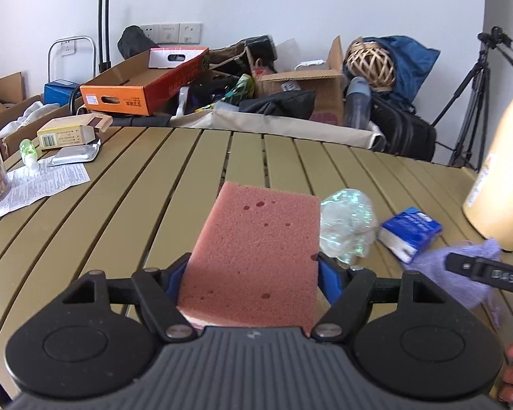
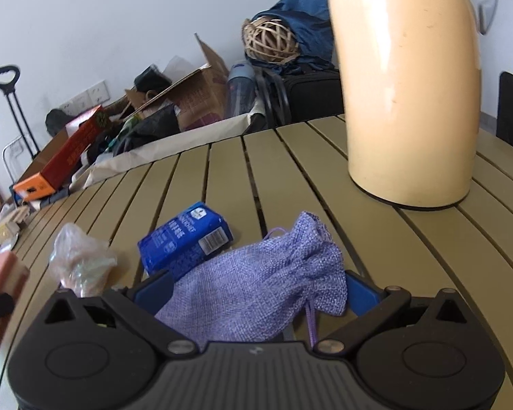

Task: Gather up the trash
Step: 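Grasp the lavender mesh pouch with the right tool while the left tool holds the sponge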

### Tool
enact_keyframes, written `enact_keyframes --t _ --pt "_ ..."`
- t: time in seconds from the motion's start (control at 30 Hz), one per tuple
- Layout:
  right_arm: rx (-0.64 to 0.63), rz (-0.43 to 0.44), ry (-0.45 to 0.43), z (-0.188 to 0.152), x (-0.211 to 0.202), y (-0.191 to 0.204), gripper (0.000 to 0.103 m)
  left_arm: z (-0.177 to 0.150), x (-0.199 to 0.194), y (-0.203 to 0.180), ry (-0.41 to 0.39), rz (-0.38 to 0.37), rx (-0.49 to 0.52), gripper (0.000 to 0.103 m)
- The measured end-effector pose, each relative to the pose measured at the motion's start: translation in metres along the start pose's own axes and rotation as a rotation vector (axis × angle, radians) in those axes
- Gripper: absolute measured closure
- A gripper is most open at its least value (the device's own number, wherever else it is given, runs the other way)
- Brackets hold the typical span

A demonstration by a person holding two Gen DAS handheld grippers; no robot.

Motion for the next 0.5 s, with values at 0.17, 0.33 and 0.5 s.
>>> enact_keyframes --t 0.17,0.33,0.5 --pt "-0.073 0.007 0.005 -0.002 -0.001 0.009 0.024 -0.001 -0.015 -0.005 -0.015 -0.021 -0.01 0.028" --pt "-0.126 0.005 0.008 -0.003 -0.004 0.014 0.044 -0.001 -0.023 -0.008 -0.022 -0.034 -0.015 0.028" --pt "-0.126 0.017 -0.002 -0.001 -0.007 0.014 0.064 -0.003 -0.03 -0.011 -0.025 -0.038 -0.023 0.028"
Point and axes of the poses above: each gripper's, at about its wrist camera, not at the fingertips, and x roughly the way its jaws point, y to its left, z to its top, the point moved 10 cm from there along x, roughly the way its jaws point, and after that the axes turned 13 degrees about -y, right-handed, at the moved point
